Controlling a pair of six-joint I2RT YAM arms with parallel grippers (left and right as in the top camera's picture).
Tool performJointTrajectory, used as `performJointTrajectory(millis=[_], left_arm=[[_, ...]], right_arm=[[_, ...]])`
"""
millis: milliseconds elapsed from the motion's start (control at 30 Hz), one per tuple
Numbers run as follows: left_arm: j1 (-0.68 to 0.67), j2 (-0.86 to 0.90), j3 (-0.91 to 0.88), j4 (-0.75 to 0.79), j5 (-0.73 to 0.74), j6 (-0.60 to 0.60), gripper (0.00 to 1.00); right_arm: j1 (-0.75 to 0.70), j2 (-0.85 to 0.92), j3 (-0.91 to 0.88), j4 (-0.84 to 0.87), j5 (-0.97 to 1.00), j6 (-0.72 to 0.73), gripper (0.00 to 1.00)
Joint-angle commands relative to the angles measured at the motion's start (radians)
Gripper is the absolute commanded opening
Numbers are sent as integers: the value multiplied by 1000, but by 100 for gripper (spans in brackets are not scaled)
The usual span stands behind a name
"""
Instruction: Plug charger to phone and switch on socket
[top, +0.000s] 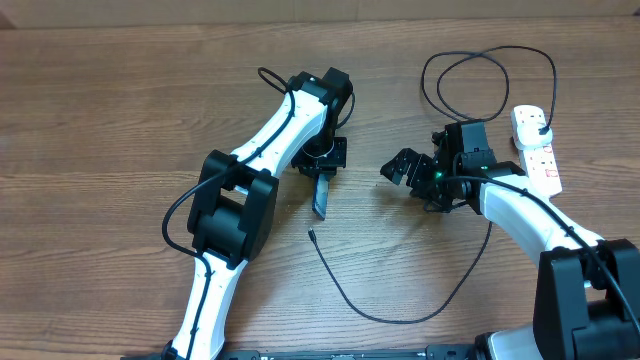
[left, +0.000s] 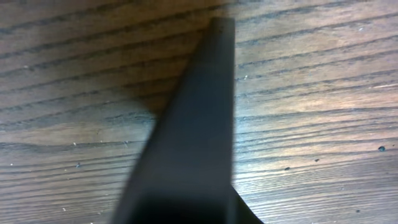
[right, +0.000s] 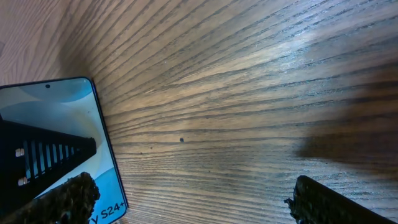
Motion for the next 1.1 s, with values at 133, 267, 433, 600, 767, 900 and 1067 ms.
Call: performJointTrajectory(millis=[133, 267, 433, 600, 767, 900, 1067], left_arm=[[-23, -11, -8, 11, -109, -48, 23], [-37, -11, -8, 10, -153, -71, 23], [-40, -11, -9, 13, -159, -103, 17], [-40, -11, -9, 15, -159, -103, 14], [-40, -11, -9, 14, -158, -103, 15], [-40, -11, -9, 12, -158, -118, 10], [-40, -11, -9, 7, -127, -110, 4]], right_arm=[[0, 3, 1, 2, 10, -6, 100], [0, 3, 1, 2, 10, -6, 100], [0, 3, 1, 2, 10, -6, 100], [0, 3, 1, 2, 10, -6, 100], [0, 3, 1, 2, 10, -6, 100], [0, 3, 1, 2, 10, -6, 100], [0, 3, 1, -11, 9, -6, 100]])
